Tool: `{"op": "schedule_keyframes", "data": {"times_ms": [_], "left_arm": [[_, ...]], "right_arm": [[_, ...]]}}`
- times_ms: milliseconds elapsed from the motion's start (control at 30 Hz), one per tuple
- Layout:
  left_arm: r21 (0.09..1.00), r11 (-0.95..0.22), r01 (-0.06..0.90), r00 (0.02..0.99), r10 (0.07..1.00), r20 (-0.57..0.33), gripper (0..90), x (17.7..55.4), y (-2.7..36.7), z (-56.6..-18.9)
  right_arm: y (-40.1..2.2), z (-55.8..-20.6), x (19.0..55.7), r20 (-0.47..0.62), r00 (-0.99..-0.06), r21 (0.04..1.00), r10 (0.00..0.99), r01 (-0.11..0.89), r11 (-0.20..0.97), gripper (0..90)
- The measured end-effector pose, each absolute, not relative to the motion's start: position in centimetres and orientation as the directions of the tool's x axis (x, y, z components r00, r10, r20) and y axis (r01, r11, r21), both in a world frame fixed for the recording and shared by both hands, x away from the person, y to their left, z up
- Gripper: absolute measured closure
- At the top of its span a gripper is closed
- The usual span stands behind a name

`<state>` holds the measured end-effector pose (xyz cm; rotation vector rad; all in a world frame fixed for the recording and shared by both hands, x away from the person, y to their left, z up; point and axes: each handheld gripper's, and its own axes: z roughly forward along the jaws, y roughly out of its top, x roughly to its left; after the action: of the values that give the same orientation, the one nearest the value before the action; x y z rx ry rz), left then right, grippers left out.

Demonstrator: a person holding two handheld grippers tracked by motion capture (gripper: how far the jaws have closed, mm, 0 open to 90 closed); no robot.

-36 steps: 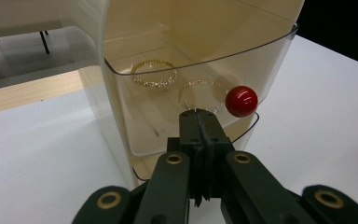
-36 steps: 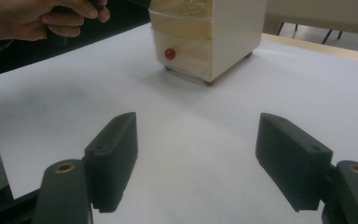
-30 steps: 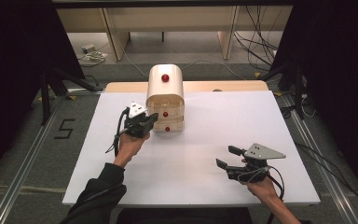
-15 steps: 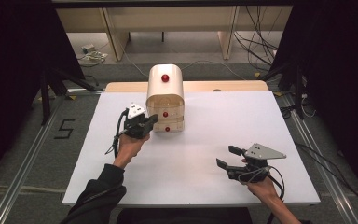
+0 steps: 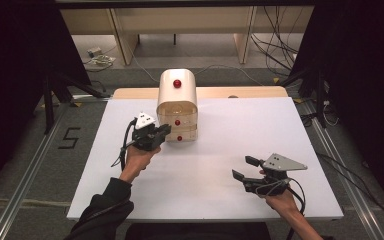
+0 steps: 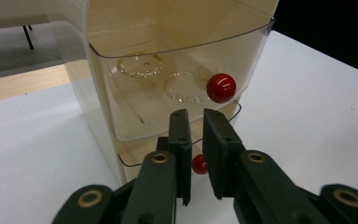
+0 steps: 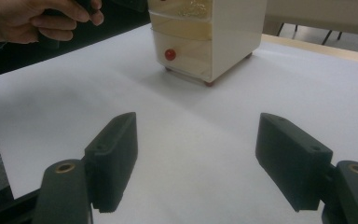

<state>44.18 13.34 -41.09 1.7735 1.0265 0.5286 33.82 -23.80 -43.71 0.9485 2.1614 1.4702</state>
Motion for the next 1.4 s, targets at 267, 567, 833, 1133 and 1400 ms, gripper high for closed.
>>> {"op": "schedule_keyframes", "data": {"times_ms": [267, 567, 833, 1133, 1400], "left_arm": [[0.905, -0.156, 0.395, 0.608, 0.783, -0.131, 60.1, 43.7, 13.1, -40.7], [0.908, -0.163, 0.385, 0.661, 0.736, -0.148, 39.0, 43.1, 12.8, -40.2], [0.911, -0.141, 0.388, 0.665, 0.728, -0.170, 31.3, 42.6, 12.7, -39.9], [0.918, -0.134, 0.374, 0.686, 0.706, -0.176, 26.2, 42.0, 12.3, -39.8], [0.921, -0.146, 0.360, 0.702, 0.693, -0.165, 24.2, 41.3, 11.8, -39.9]], "right_arm": [[-23.8, -43.7, 33.8, 0.075, -0.711, 0.916, 0.699, 0.327, 0.234, 30.2], [-23.8, -43.7, 33.8, 0.075, -0.710, 0.917, 0.700, 0.325, 0.232, 30.2], [-23.8, -43.7, 33.8, 0.074, -0.710, 0.917, 0.700, 0.324, 0.232, 30.2], [-23.9, -43.7, 33.8, 0.075, -0.710, 0.917, 0.700, 0.325, 0.231, 30.2], [-23.8, -43.7, 33.8, 0.074, -0.710, 0.917, 0.700, 0.324, 0.231, 30.2]]}}
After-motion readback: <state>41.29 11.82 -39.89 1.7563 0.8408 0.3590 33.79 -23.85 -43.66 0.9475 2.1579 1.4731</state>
